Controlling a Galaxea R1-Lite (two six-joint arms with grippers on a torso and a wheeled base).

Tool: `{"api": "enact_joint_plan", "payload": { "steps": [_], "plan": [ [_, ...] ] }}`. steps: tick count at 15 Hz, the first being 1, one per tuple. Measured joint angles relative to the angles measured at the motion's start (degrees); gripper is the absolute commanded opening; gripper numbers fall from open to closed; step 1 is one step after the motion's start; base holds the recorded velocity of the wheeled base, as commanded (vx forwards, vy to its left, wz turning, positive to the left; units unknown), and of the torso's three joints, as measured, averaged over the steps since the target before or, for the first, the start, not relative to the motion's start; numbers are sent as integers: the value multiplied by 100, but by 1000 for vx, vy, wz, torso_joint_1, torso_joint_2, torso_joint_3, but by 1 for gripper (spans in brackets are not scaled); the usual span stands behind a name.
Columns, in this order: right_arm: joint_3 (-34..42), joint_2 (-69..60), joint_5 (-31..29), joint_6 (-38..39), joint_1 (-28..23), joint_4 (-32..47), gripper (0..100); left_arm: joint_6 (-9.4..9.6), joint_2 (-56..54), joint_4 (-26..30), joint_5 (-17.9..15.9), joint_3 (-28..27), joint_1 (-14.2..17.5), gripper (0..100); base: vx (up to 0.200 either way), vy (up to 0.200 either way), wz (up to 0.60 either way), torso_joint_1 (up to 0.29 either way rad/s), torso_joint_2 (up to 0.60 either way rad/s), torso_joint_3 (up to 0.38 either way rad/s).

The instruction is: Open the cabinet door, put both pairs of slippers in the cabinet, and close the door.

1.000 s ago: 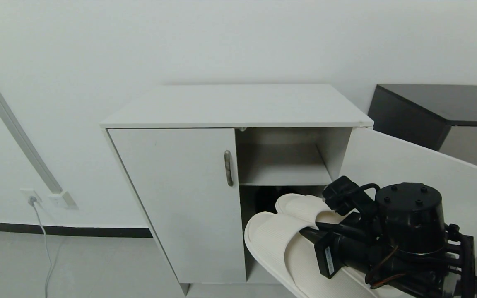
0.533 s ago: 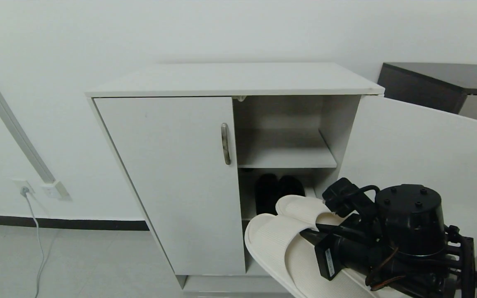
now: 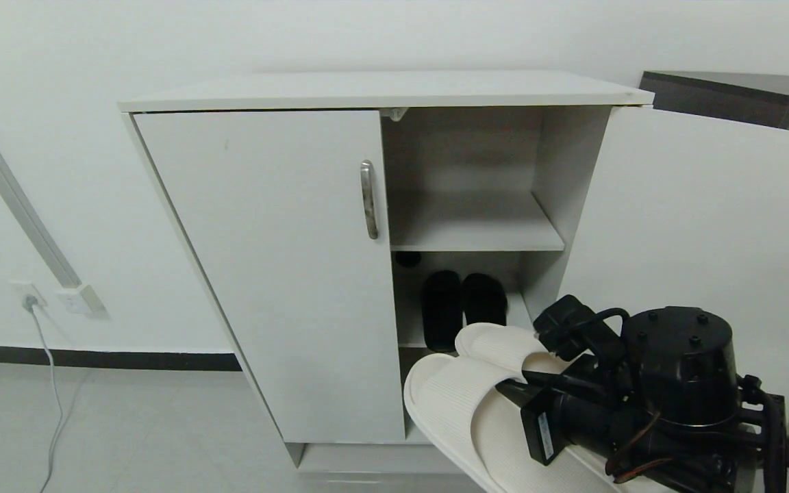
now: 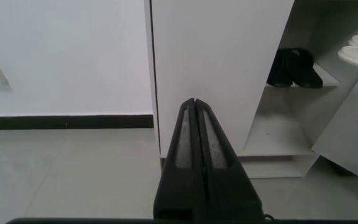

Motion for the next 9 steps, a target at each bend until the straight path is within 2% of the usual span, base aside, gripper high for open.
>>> {"api": "enact_joint_plan", "payload": {
  "steps": [5, 6, 9],
  "plan": [
    [50, 0, 5, -217, 17, -22, 0, 2, 0, 0, 4, 0, 2, 0, 0, 0, 0, 0, 0, 0],
    [72, 2, 7, -246, 39, -77, 0, 2, 0, 0, 4, 0, 2, 0, 0, 0, -600, -2, 7, 7],
    [106, 43, 33, -252, 89, -129, 0, 2, 0, -2, 6, 0, 0, 0, 0, 0, 0, 0, 0, 0]
  ]
}}
